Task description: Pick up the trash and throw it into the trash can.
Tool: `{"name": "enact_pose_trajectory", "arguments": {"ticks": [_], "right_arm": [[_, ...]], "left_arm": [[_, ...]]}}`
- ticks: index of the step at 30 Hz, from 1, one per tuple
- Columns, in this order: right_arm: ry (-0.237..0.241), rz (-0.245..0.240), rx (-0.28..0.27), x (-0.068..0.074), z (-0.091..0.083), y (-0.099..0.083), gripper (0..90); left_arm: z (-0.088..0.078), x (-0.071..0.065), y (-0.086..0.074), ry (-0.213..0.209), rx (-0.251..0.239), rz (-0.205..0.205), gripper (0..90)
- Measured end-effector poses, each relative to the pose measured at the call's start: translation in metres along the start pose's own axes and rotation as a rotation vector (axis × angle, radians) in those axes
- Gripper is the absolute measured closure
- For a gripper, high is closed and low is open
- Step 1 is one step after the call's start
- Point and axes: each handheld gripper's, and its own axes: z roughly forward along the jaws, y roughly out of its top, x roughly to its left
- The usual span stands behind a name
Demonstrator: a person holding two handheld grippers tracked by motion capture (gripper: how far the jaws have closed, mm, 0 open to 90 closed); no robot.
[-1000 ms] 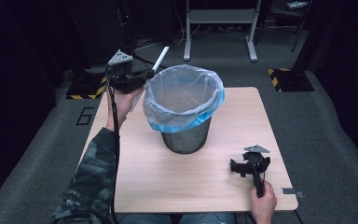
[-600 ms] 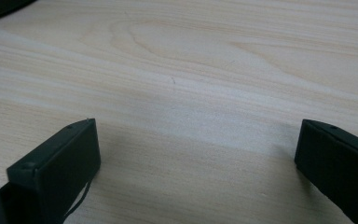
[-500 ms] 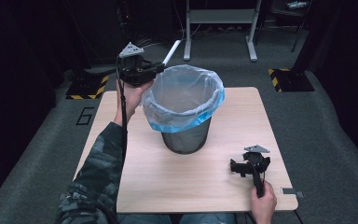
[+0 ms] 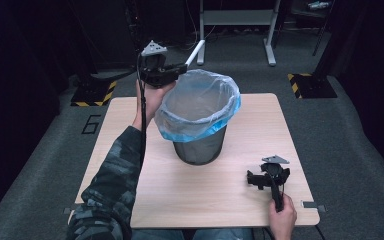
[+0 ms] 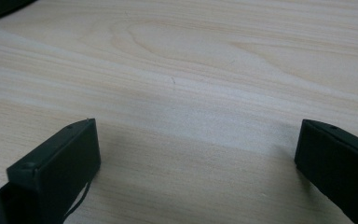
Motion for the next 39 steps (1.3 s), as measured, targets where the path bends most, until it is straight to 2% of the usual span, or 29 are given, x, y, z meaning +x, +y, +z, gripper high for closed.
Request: {"name": "enact_pose_trajectory", "arguments": {"ticks": [9,15,30,38,39], "right_arm": [[0.001,0.004,-0.001,0.000,0.000,0.000,0.0],[0.000,0.004,0.002,0.000,0.000,0.000,0.0],[0.000,0.005,0.003,0.000,0.000,0.000,0.0],[0.001,0.003,0.002,0.000,0.000,0.000,0.0],[0.000,0.005,0.003,0.000,0.000,0.000,0.0]], "left_arm": [[0.011,-0.009,0.009,-0.016,-0.007,0.015,78.7],[0.021,-0.013,0.007,-0.029,-0.010,0.001,78.7],[0.048,-0.008,0.000,-0.032,0.028,-0.025,78.5],[0.051,-0.008,0.000,-0.025,0.041,-0.031,77.9],[0.051,-0.008,0.001,-0.021,0.041,-0.041,74.1]]}}
